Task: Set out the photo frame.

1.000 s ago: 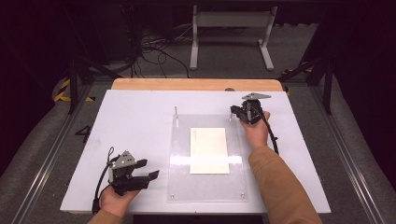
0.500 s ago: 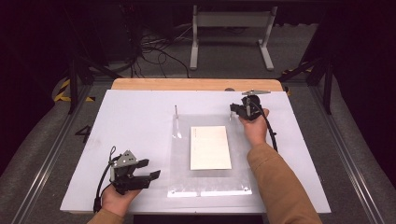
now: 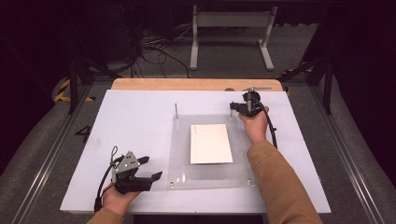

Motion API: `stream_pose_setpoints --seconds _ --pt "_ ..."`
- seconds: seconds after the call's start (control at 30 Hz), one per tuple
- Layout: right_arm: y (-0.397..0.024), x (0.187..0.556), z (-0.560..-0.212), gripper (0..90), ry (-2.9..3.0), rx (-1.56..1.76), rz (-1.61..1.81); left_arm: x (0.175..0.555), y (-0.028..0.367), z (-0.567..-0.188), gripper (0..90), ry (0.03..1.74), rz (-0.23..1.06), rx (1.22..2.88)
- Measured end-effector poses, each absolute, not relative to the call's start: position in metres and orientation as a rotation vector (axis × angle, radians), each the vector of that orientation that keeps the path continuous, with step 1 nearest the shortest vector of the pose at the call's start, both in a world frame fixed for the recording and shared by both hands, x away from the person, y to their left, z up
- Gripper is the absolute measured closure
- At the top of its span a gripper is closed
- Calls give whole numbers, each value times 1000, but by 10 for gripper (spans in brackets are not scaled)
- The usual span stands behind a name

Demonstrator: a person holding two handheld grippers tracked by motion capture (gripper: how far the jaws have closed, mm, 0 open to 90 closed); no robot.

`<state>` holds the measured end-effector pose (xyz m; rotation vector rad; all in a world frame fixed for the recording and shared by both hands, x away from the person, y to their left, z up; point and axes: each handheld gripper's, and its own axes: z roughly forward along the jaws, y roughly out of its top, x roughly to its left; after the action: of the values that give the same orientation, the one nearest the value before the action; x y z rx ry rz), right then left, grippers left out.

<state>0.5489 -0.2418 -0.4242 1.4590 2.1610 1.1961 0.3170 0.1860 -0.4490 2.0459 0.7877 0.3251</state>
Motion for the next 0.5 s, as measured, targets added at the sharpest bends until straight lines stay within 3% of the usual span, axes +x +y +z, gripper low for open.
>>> stream_pose_setpoints --seconds 0.5 --pt "-242 553 -425 862 2143 1502 1218 317 167 -447 135 595 381 2010"
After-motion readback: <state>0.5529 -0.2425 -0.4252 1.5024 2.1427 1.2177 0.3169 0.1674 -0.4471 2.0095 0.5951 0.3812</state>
